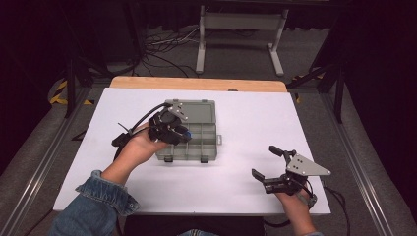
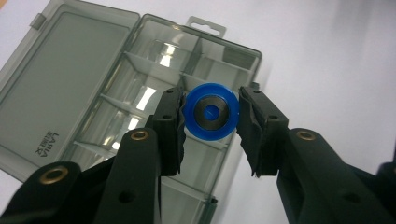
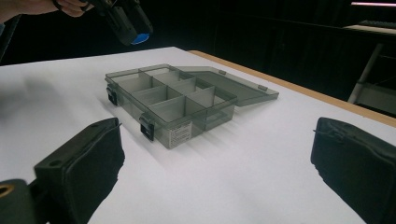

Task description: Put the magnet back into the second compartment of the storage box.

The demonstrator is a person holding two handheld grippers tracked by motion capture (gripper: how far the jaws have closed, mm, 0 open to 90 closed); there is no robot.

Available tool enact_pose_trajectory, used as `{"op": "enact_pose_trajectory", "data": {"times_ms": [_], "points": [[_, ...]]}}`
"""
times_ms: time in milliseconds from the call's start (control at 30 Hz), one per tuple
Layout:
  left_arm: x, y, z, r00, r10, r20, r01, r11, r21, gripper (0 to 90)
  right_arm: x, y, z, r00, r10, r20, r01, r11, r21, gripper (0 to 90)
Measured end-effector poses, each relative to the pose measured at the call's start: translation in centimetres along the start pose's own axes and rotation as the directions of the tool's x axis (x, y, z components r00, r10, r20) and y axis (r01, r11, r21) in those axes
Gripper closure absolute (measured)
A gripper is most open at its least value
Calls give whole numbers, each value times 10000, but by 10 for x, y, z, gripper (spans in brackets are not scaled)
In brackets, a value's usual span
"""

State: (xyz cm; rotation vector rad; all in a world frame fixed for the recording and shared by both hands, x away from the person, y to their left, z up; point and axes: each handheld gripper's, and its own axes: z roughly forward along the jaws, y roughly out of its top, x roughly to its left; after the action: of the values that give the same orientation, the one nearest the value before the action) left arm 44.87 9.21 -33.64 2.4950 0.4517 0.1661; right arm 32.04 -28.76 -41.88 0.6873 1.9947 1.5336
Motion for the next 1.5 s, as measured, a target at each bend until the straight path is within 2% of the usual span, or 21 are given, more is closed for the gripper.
{"op": "enact_pose_trajectory", "data": {"times_ms": [367,433,533,767,933,1233,1500], "points": [[25,-4,8,9973,-694,-259,695,9976,21,625,0,0,0,10000,21,-9,-21,10000,29,30],[26,-4,9,9972,-697,-268,698,9976,13,625,0,0,0,10000,27,-8,-27,10000,27,30],[35,-5,13,9951,-921,-354,924,9957,68,625,0,0,0,10000,-9,-15,9,10000,30,30],[44,-7,19,9908,-1266,-485,1275,9917,170,625,0,0,0,10000,1,-21,-1,10000,19,30],[51,-9,24,9866,-1428,-788,1450,9891,237,625,0,0,0,10000,-13,-33,13,10000,32,30],[59,-14,34,9824,-1735,-691,1771,9830,493,624,0,0,0,10000,28,-34,-28,10000,56,30],[63,-18,45,9820,-1788,-602,1835,9795,828,624,0,0,0,10000,-3,-42,4,10000,39,30]]}}
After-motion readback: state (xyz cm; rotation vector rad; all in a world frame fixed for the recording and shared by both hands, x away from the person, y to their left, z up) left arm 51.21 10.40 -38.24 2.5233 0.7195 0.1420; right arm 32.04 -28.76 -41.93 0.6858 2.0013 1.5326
